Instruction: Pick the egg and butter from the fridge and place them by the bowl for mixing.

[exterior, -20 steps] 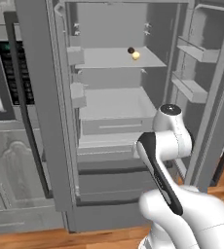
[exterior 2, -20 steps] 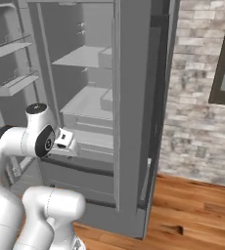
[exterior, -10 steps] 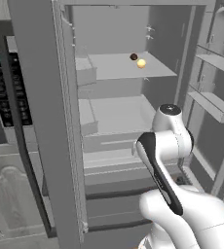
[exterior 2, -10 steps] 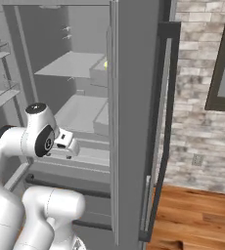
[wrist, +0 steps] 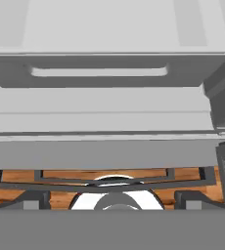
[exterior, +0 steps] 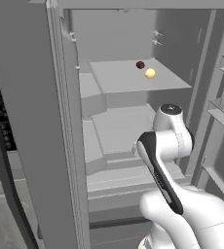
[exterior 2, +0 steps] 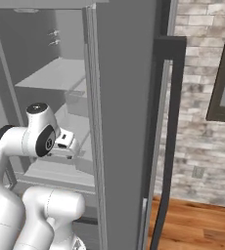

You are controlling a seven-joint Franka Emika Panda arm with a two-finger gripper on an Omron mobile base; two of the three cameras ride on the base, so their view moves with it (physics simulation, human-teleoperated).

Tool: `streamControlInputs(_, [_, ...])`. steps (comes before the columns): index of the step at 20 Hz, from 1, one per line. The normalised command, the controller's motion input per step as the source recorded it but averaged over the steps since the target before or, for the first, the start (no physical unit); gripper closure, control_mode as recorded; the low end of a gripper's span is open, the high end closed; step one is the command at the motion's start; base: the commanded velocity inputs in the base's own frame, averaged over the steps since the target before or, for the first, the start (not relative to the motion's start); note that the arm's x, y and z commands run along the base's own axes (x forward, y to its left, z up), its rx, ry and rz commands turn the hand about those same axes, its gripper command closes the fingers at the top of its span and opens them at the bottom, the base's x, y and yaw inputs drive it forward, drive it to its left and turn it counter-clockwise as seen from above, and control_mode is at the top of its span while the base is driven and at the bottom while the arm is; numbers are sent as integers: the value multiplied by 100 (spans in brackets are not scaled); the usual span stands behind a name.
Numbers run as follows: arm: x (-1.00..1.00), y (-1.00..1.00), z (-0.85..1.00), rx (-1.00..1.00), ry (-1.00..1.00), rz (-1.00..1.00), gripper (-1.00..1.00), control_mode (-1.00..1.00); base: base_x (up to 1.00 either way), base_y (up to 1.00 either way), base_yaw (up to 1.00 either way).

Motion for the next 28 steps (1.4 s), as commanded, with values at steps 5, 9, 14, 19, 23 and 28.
streamControlInputs(5, [0, 0, 0, 0, 0, 0, -100, 100, 41, 15, -1])
streamControlInputs(9, [0, 0, 0, 0, 0, 0, -100, 100, 10, 1, -3])
streamControlInputs(14, [0, 0, 0, 0, 0, 0, -100, 100, 0, 0, 0])
streamControlInputs(19, [0, 0, 0, 0, 0, 0, -100, 100, 0, 0, 0])
streamControlInputs(23, [0, 0, 0, 0, 0, 0, -100, 100, 0, 0, 0])
streamControlInputs(28, [0, 1, 10, 1, -15, 1, -100, -100, 0, 0, 1])
